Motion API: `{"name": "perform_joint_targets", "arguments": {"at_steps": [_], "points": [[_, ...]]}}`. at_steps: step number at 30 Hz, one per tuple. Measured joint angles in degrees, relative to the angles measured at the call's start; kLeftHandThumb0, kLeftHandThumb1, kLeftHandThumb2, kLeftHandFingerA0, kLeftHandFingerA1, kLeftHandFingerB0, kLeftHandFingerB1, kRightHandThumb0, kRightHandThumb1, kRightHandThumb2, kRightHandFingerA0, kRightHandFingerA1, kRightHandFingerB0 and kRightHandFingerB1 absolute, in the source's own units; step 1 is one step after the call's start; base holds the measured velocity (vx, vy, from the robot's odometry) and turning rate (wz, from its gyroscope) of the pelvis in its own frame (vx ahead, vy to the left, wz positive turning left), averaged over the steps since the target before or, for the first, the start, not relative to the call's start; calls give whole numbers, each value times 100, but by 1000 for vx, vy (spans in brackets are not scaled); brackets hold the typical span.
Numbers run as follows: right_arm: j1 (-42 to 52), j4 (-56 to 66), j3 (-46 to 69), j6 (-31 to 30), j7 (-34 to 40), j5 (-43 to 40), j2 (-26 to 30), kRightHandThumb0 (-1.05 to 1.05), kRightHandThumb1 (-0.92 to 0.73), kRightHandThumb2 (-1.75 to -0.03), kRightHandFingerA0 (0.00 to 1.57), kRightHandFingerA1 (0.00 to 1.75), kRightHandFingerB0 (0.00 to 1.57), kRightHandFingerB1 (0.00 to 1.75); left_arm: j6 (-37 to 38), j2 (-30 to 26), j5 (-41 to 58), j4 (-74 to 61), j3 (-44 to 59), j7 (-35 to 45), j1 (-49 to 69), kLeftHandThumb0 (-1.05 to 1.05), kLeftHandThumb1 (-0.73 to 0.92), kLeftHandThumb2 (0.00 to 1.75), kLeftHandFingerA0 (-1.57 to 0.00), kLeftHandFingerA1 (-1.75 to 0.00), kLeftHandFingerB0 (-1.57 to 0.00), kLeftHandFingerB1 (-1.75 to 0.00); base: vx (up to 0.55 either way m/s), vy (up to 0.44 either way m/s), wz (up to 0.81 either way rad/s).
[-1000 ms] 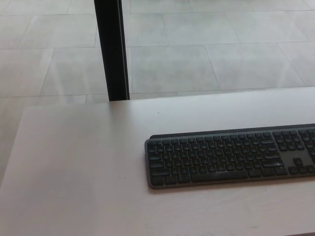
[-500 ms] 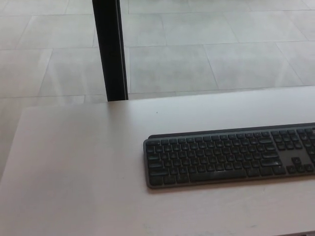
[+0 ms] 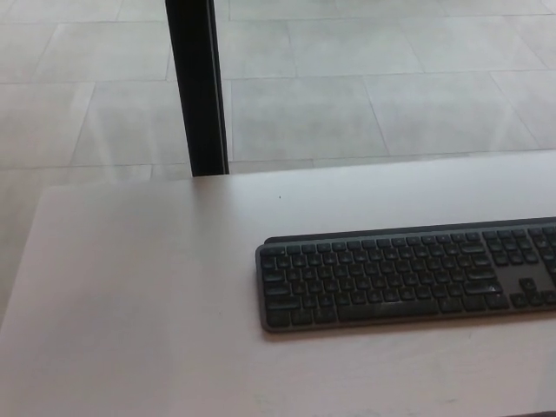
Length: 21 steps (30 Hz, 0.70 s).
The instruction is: The robot uses its right fingers to click on the space key of the black keyboard placed on the center of the white desk.
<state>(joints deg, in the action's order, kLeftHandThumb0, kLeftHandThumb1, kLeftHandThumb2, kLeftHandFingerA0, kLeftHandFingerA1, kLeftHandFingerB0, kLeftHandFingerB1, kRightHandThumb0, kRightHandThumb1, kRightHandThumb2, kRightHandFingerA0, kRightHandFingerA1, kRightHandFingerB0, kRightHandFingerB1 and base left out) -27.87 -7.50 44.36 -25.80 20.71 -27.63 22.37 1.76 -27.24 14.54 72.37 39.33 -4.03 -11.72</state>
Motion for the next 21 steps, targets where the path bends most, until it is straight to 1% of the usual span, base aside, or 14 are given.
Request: {"name": "perform_joint_targets", "arguments": {"at_steps": [1,3,4,5,7,8,9,11,12,13,15,16,20,21], "points": [[-14,13,-220,-4,-42,45,19,-36,-58,-58,95,61,56,41,0,0,4,0,-4,-1,-1,-48,70,61,-68,-70,-55,-55,0,0,0],[-33,13,-634,-4,-144,122,48,-34,-58,-58,94,59,54,41,0,1,14,0,-6,0,0,-48,70,61,-67,-71,-53,-55,0,0,0],[-40,8,-807,-4,-195,158,55,-39,-53,-57,95,57,55,41,0,2,18,0,-7,0,0,-48,71,61,-68,-69,-52,-54,0,0,0],[-41,-1,-968,-3,-244,193,64,-40,-54,-57,95,56,55,41,0,2,21,0,-7,1,0,-47,71,61,-66,-69,-51,-53,0,0,0],[-42,-74,-1414,20,-395,295,66,-39,-53,-57,95,57,57,41,0,2,26,-1,-13,1,0,-48,70,61,-67,-70,-54,-54,0,0,0],[-41,-104,-1610,27,-454,341,65,-33,-57,-58,93,58,53,41,0,2,29,-1,-13,1,-1,-49,70,61,-67,-70,-52,-54,0,0,0],[-36,-119,-1808,36,-516,383,61,-33,-57,-58,93,58,53,41,0,2,30,-1,-13,1,-2,-49,70,61,-67,-70,-52,-54,0,0,0],[-12,-141,-2207,68,-655,487,54,-31,-58,-58,87,58,52,41,0,2,33,-1,-16,1,-2,-49,70,61,-67,-71,-52,-55,0,0,0],[24,-152,-2457,102,-748,548,47,-35,-55,-56,92,65,57,40,0,2,35,-1,-17,1,-3,-50,70,61,-67,-69,-52,-54,0,0,0],[58,-161,-2664,131,-817,604,41,-38,-55,-56,93,65,55,40,0,2,36,-1,-21,1,-3,-49,71,61,-67,-69,-53,-54,0,0,0],[131,-164,-3074,183,-933,738,38,-41,-54,-57,92,78,56,40,0,2,36,-1,-34,1,-3,-48,71,61,-67,-71,-53,-55,0,0,0],[167,-167,-3312,212,-1002,820,38,-39,-55,-56,93,82,55,40,0,2,37,-1,-38,1,-3,-48,71,61,-67,-69,-52,-54,0,0,0],[250,-180,-3997,349,-1226,1104,43,-37,-56,-56,94,85,54,40,1,2,46,-1,-36,4,5,-48,70,61,-68,-69,-52,-54,0,0,0],[269,-187,-4210,413,-1312,1211,45,-34,-57,-56,93,91,53,42,1,2,53,-1,-35,5,7,-49,70,61,-70,-70,-54,-55,0,0,0]]}}
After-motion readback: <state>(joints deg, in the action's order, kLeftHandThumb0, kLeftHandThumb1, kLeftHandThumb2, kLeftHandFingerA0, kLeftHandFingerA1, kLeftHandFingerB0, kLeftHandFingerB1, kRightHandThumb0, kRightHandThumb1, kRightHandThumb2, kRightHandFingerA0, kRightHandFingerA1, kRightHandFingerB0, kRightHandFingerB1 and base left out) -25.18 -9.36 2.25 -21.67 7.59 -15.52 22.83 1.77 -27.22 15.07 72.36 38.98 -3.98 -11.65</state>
